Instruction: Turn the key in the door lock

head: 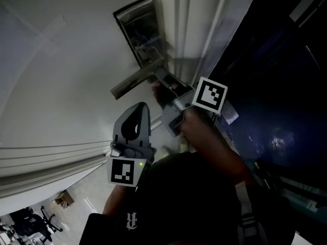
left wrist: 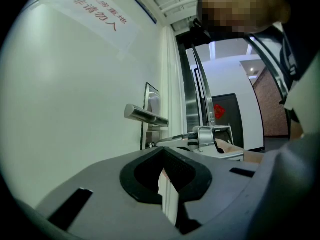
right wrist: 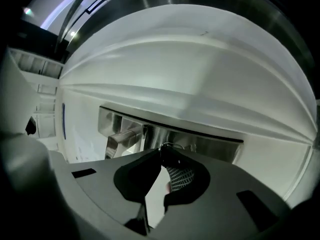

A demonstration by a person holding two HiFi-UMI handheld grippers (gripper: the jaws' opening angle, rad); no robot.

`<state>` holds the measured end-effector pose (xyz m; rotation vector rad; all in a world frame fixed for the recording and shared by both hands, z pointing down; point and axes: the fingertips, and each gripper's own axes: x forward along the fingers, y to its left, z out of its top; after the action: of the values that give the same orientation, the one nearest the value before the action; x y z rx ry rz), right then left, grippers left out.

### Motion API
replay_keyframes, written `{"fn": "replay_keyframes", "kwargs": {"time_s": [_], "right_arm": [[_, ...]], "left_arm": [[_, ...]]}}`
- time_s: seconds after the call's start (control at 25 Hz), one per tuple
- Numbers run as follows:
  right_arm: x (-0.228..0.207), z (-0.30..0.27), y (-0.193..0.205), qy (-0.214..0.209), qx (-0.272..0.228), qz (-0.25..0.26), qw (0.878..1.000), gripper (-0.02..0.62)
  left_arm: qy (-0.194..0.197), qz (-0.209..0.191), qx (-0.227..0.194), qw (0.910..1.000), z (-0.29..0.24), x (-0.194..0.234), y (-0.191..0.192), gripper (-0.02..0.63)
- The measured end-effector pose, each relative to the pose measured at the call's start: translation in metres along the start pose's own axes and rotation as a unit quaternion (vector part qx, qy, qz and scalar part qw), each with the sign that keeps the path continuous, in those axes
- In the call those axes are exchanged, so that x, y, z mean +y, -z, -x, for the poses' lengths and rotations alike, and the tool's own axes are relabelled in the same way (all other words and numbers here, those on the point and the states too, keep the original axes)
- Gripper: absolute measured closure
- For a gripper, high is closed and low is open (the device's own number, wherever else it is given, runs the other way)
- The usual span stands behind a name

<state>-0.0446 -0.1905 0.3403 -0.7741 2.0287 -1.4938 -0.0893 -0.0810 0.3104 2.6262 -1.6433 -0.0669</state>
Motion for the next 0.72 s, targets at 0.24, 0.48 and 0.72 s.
{"fn": "replay_keyframes", "kwargs": {"time_s": [0.24,0.48,0.72], "right_arm": [[0.0016,-0.0025,0.0013,-0.038,0.004,-0.099,0.994,0.572],[0.0019,-0.0038,0.0031,-0.093,0.003,-0.212,0.973,0.572],[0.0032,-0.0052,0.0039,-0.141,0.002,-0.271,0.952,0.571]], "left_arm": [[0.001,-0.001,0.000,1.0000,0.0003,0.0002,-0.0011,0.600],[-0.002,-0.003,0.002,1.0000,0.0012,0.0010,-0.0006,0.600],[-0.002,-0.005,0.004,1.0000,0.0003,0.0002,-0.0009,0.600]]}}
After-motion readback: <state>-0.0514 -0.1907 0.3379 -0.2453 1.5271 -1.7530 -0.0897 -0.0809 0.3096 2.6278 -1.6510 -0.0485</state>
